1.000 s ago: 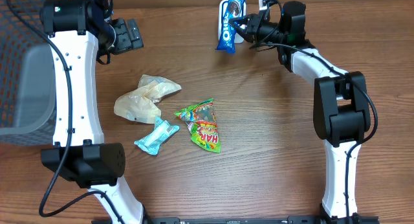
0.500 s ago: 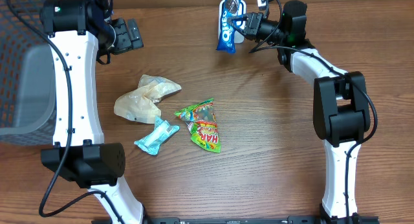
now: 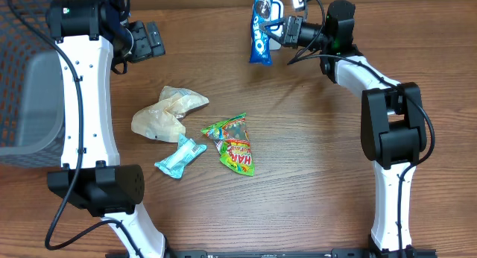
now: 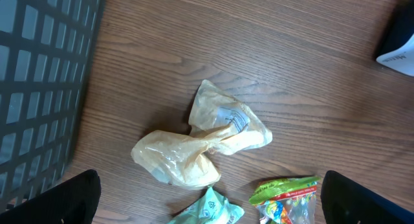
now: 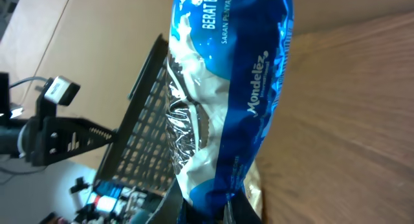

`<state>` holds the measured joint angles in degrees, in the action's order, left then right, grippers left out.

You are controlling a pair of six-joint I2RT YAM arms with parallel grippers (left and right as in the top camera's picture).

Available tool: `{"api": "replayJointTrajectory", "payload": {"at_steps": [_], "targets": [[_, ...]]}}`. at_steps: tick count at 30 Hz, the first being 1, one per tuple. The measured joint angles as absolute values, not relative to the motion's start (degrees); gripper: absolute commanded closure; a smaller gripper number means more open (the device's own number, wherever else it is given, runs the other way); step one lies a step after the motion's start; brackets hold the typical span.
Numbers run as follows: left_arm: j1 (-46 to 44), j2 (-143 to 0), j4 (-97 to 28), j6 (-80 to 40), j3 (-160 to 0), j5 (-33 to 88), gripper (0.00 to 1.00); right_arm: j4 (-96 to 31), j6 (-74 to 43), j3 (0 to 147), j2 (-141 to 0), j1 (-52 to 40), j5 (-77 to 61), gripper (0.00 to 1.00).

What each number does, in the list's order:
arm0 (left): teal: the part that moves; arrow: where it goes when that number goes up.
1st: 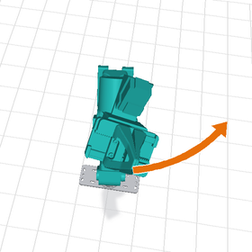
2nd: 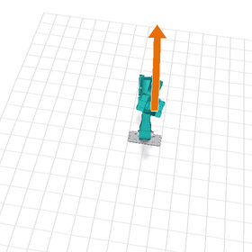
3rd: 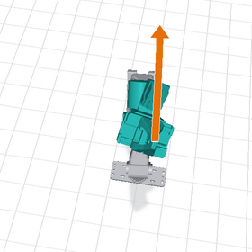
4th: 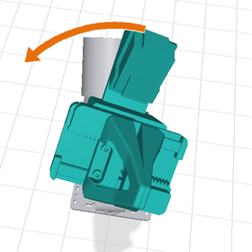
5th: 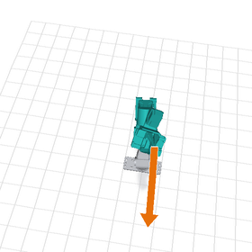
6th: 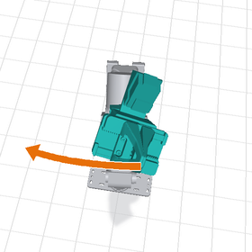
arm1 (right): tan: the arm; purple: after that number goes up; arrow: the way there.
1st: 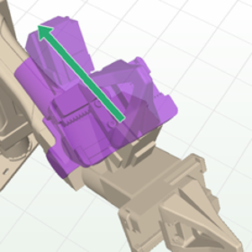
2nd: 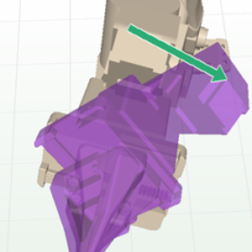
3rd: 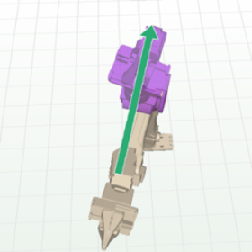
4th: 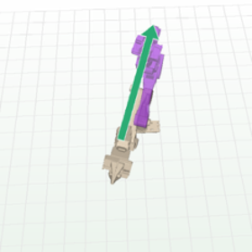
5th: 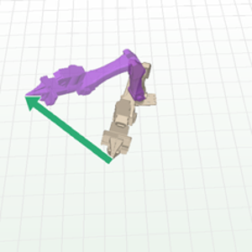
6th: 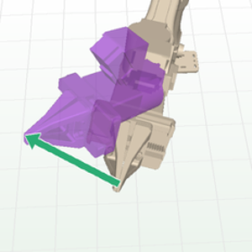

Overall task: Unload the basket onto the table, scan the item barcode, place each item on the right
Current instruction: 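Hold the blue wrapper barcode in front of the scanner with the right gripper, then move the blue wrapper right and set it down at the table's right edge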

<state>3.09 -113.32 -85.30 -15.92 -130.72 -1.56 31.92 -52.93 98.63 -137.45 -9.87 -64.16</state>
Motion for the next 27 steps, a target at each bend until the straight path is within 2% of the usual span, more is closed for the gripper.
{"api": "replayJointTrajectory", "payload": {"at_steps": [8, 13, 16, 21, 27], "targets": [[3.09, -113.32, -85.32, -15.92, -130.72, -1.56, 0.0, 26.85, -54.59, 98.67, -137.45, -10.81, -69.08, 0.96], [3.09, -113.32, -85.3, -15.92, -130.72, -1.58, 0.0, 5.34, -46.22, 98.91, -137.45, -13.89, -68.73, 0.96], [3.09, -113.32, -85.32, -15.92, -130.72, -1.56, 0.0, -7.57, -38.68, 98.94, -137.45, -16.4, -64.73, 0.96], [3.09, -113.32, -85.27, -15.92, -130.69, -1.61, 0.0, -21.21, -27.05, 98.87, -136.4, -19.68, -54.63, 0.96], [3.09, -113.32, -85.3, -15.92, -130.61, -1.58, 0.0, -40.84, -14.96, 98.61, -122.89, -19.2, -36.1, 0.96]]}}
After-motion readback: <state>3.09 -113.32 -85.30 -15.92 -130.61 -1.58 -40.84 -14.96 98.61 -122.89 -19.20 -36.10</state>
